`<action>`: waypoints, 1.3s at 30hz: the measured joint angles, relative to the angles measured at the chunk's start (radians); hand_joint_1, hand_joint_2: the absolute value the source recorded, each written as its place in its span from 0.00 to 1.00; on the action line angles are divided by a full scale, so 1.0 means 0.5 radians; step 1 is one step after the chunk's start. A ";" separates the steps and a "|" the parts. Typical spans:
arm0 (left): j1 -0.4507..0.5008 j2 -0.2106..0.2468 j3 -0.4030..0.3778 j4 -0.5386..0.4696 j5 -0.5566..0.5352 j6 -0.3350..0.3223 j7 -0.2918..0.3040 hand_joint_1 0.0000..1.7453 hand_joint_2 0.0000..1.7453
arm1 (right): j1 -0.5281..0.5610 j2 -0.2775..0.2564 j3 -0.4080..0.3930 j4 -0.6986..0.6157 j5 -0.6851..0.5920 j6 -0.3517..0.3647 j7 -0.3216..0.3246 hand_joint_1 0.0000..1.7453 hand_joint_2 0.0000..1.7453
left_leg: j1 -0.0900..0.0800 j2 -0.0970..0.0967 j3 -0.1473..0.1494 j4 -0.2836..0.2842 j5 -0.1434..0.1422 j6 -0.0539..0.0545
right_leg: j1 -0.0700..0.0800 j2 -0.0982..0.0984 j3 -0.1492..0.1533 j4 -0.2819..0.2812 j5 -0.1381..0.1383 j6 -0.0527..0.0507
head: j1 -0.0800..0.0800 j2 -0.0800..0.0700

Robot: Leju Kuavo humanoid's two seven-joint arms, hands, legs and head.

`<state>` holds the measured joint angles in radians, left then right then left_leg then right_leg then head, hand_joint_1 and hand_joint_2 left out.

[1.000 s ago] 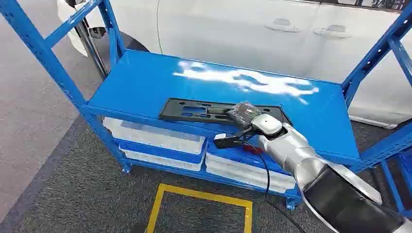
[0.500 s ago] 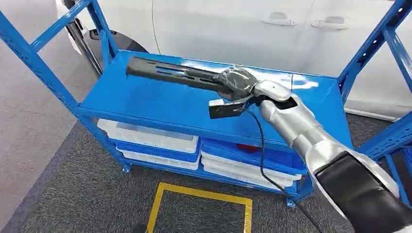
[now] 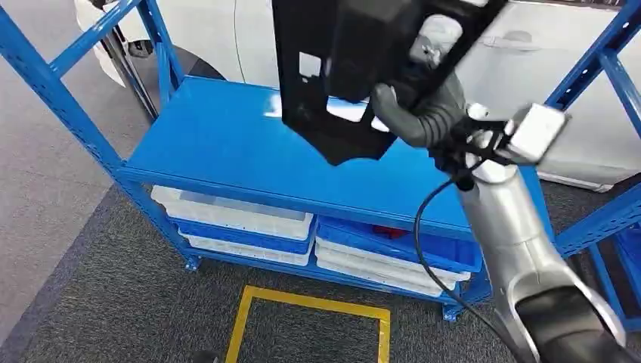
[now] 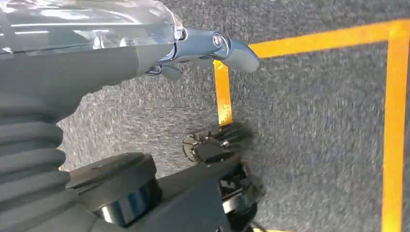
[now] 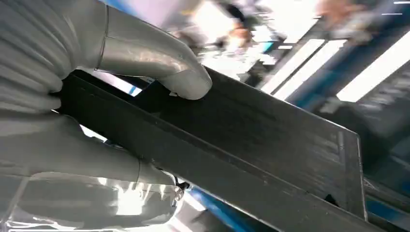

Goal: Take the parts from the cabinet and place them on the table.

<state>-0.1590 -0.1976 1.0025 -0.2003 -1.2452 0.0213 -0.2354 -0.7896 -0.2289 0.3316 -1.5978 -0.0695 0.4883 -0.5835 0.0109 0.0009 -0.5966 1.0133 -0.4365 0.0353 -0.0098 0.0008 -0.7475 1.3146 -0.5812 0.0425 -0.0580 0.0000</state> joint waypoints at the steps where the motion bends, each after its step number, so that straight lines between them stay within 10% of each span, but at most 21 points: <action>1: 0.006 0.000 0.006 0.000 0.005 0.004 -0.005 0.00 1.00 | 0.113 0.001 -0.022 -0.071 0.005 0.004 -0.037 1.00 1.00 | 0.000 0.000 0.003 0.002 -0.003 0.000 | -0.005 0.000 -0.027 0.028 0.025 0.001 | 0.000 0.000; 4: 0.013 0.000 0.014 0.000 0.019 0.005 -0.018 0.00 1.00 | 0.262 0.001 -0.044 -0.178 0.018 0.015 -0.077 1.00 1.00 | -0.001 0.000 0.008 0.009 -0.013 -0.004 | -0.007 -0.001 0.061 -0.184 0.173 -0.006 | 0.000 0.000; 6: 0.013 -0.002 0.032 0.000 0.023 0.003 -0.028 0.00 1.00 | 0.441 0.001 -0.070 -0.299 0.004 0.063 -0.162 1.00 1.00 | -0.001 0.000 0.023 0.011 -0.025 -0.016 | -0.005 -0.011 0.254 -0.578 0.320 -0.026 | 0.001 0.000; 12: 0.038 0.000 0.037 0.000 -0.047 0.152 0.017 0.00 1.00 | 1.054 -0.014 0.089 -0.521 0.160 0.093 -0.201 1.00 1.00 | -0.008 -0.004 0.043 0.001 -0.057 -0.084 | -0.002 -0.006 0.291 -0.624 0.306 -0.092 | 0.000 0.000; 17: 0.049 0.002 0.041 -0.001 -0.027 0.229 0.031 0.00 1.00 | 1.348 -0.031 0.190 -0.583 0.158 0.020 -0.202 1.00 1.00 | -0.002 -0.005 -0.238 0.651 -0.368 -0.107 | 0.008 -0.006 0.299 -0.624 0.294 -0.120 | 0.000 0.000; 19: 0.052 0.008 0.041 0.000 -0.026 0.236 0.034 0.00 1.00 | 1.409 -0.033 0.197 -0.596 0.157 0.026 -0.202 1.00 1.00 | -0.002 -0.005 -0.168 0.509 -0.253 -0.096 | 0.011 0.006 0.304 -0.620 0.292 -0.121 | 0.000 0.000; 22: 0.039 0.012 0.054 0.000 0.040 0.245 0.081 0.00 1.00 | 1.515 -0.034 0.196 -0.598 0.118 0.031 -0.202 1.00 1.00 | -0.008 -0.013 0.087 0.011 -0.074 -0.062 | 0.020 0.012 0.320 -0.615 0.288 -0.107 | 0.000 0.000; 27: 0.034 0.010 0.086 0.000 0.055 0.227 0.093 0.00 1.00 | 1.596 -0.034 0.175 -0.565 0.056 0.024 -0.174 1.00 1.00 | 0.003 -0.003 0.075 -0.026 -0.022 -0.011 | 0.018 0.020 0.296 -0.601 0.293 -0.056 | 0.000 0.000; 32: 0.026 0.010 0.088 0.000 0.020 0.188 0.108 0.00 1.00 | 1.541 -0.030 0.117 -0.516 -0.093 0.004 -0.010 1.00 1.00 | -0.008 0.015 -0.004 -0.025 0.036 0.009 | -0.005 0.010 0.107 -0.023 -0.091 -0.013 | 0.000 0.000; 34: 0.033 0.010 0.089 0.000 0.021 0.188 0.107 0.00 1.00 | 1.559 -0.030 0.090 -0.506 -0.098 -0.017 -0.006 1.00 1.00 | -0.006 0.015 -0.041 -0.013 0.056 0.005 | -0.010 0.009 0.191 -0.093 -0.024 -0.009 | 0.000 0.000; 36: 0.040 0.009 0.089 0.000 0.021 0.185 0.106 0.00 1.00 | 1.579 -0.030 0.072 -0.506 -0.074 -0.034 -0.023 1.00 1.00 | -0.005 0.012 -0.076 0.008 0.073 -0.010 | -0.013 0.007 0.435 -0.458 0.114 -0.016 | 0.000 0.000; 37: 0.040 0.009 0.089 0.000 0.021 0.185 0.107 0.00 1.00 | 1.577 -0.030 0.065 -0.506 -0.069 -0.043 -0.028 1.00 1.00 | -0.005 0.012 -0.085 0.017 0.081 -0.020 | -0.012 0.004 0.528 -0.618 0.090 -0.025 | 0.000 0.000; 39: 0.039 0.007 0.089 0.000 0.021 0.185 0.108 0.00 1.00 | 1.582 -0.030 0.056 -0.506 -0.066 -0.044 -0.035 1.00 1.00 | -0.012 0.012 -0.085 0.010 0.105 -0.047 | 0.009 0.011 0.520 -0.619 0.124 -0.048 | 0.001 0.000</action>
<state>-0.1394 -0.1942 1.0468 -0.2003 -1.2348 0.1137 -0.1816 0.0014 -0.2441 0.3593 -1.8509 -0.1026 0.4662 -0.6012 0.0050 0.0071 -0.6390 1.0185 -0.3843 0.0117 -0.0055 0.0063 -0.4876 1.0051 -0.5191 0.0187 -0.0576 0.0000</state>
